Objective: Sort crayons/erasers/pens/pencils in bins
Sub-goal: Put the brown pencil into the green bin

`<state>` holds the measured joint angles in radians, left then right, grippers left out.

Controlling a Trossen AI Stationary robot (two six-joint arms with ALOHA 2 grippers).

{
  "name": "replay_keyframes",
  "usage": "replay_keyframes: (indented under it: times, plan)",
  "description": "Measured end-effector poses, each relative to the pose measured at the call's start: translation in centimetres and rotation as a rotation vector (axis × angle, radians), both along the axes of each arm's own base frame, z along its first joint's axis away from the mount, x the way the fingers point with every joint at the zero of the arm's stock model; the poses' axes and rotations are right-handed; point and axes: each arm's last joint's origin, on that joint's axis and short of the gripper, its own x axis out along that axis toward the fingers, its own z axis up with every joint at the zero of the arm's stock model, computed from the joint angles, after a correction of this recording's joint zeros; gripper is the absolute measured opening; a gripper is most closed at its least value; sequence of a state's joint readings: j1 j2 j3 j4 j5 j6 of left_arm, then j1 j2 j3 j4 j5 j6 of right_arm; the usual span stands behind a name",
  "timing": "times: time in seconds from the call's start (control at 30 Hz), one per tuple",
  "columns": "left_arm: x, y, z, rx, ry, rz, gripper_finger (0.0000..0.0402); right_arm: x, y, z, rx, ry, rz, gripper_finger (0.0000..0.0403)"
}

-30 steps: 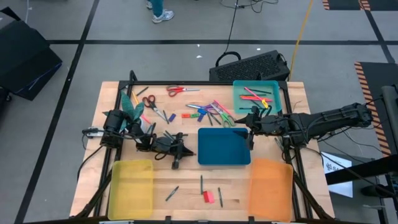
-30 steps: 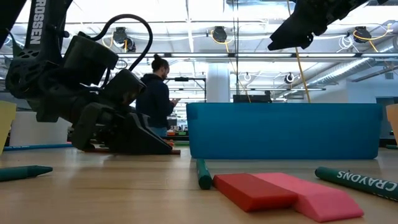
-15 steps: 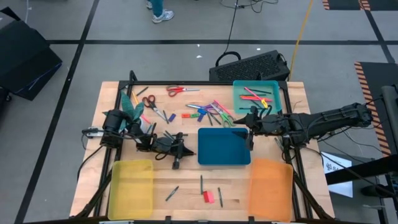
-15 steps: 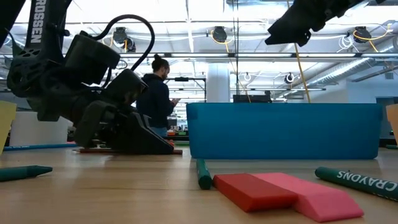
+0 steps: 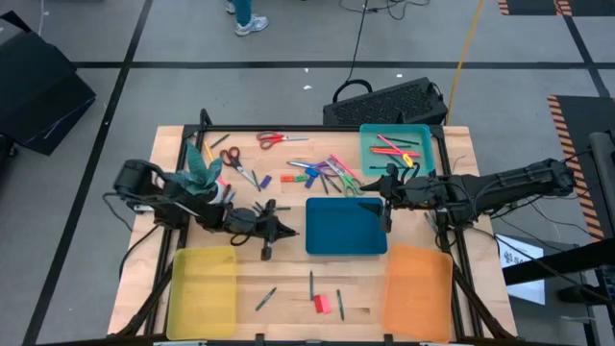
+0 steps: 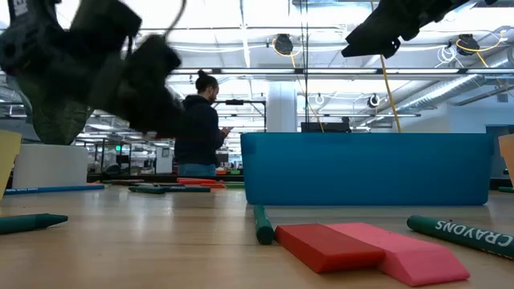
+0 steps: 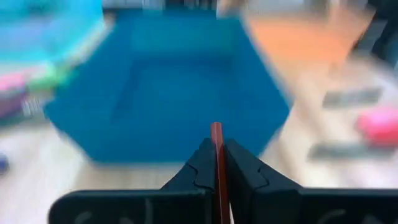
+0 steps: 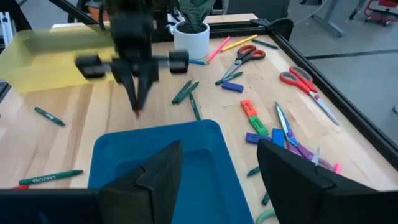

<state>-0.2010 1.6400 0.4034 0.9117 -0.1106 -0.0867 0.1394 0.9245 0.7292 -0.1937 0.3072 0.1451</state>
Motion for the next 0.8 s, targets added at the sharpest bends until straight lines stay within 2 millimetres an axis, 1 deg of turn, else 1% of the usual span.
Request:
replay_keyframes:
  times: [0.13, 0.23, 0.3, 0.43, 0.53, 0.67, 0.8]
  plan:
    - [0.1, -0.1, 3.4, -0.067, -0.193, 0.007, 0.0020, 0.6, 0.1, -0.6, -0.005, 0.029, -0.001, 0.0201]
    - [0.3, -0.1, 6.0, -0.108, -0.344, 0.006, 0.0015, 1.9, 0.5, -1.4, -0.007, 0.032, 0.010, 0.0201]
    - [1.1, -0.3, 7.6, -0.133, -0.417, 0.006, 0.0015, 3.2, 1.1, -1.7, -0.015, -0.006, 0.032, 0.0201]
    - [3.1, -0.7, 10.3, -0.149, -0.469, -0.004, 0.0020, 5.4, 2.4, -1.9, -0.048, -0.135, 0.092, 0.0201]
    - [4.6, -1.3, 11.9, -0.139, -0.416, -0.011, 0.0022, 6.2, 3.6, -1.5, -0.059, -0.245, 0.137, 0.0201]
    - [5.8, -2.2, 14.4, -0.109, -0.428, -0.027, 0.0015, 6.1, 5.4, -0.4, -0.114, -0.367, 0.217, 0.0201]
    - [6.2, -2.9, 15.7, -0.069, -0.441, -0.006, 0.0021, 5.7, 6.9, 0.8, -0.163, -0.488, 0.277, 0.0201]
